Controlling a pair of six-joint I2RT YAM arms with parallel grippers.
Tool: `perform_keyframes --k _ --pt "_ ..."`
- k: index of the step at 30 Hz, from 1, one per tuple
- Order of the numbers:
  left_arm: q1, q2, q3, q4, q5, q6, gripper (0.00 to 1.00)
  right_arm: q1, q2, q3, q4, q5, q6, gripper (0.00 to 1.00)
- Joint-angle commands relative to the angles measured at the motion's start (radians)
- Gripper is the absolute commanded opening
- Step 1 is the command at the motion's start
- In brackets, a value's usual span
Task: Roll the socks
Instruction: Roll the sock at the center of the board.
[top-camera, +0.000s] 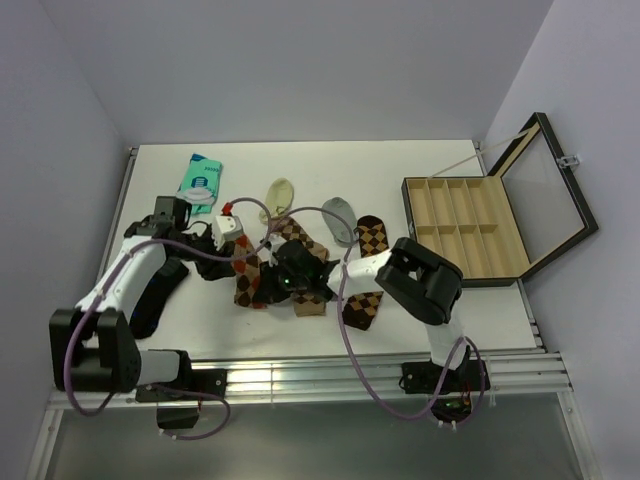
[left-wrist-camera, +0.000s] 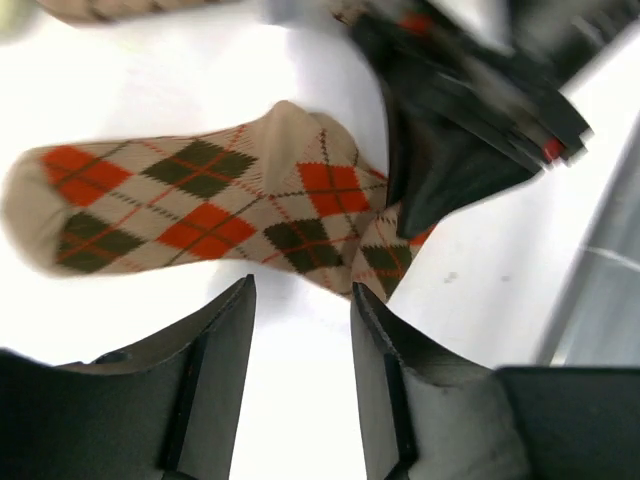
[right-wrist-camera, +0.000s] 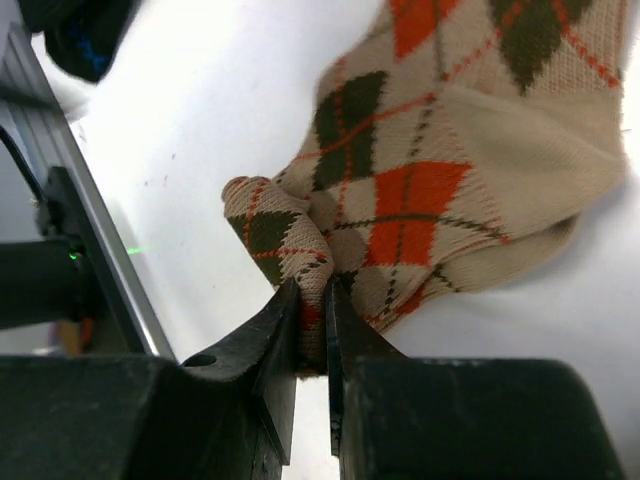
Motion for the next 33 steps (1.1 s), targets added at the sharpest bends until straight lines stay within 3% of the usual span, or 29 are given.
perform_keyframes --k 1,5,9,18,33 --pt "-0.008 -0.117 -0.080 0.164 -0.053 -0.016 0.49 -0.075 0.060 0.100 -0.282 -0.173 0.075 0.04" --pt "-0.075 -0.228 -0.216 0.302 -0.191 0.023 0.52 -0.106 0.123 0.278 -0.512 -0.294 0.087 0.04" --pt "-0.189 -0.331 -0.359 0.443 -0.291 0.053 0.55 -0.137 0.173 0.364 -0.602 -0.345 0.118 0.03" --pt "-0.309 -0.419 -0.548 0.659 -0.380 0.124 0.63 -0.185 0.201 0.378 -0.597 -0.454 0.224 0.02" --pt "-0.454 -0.477 -0.597 0.575 -0.354 0.088 0.62 -0.191 0.253 0.395 -0.583 -0.457 0.288 0.00"
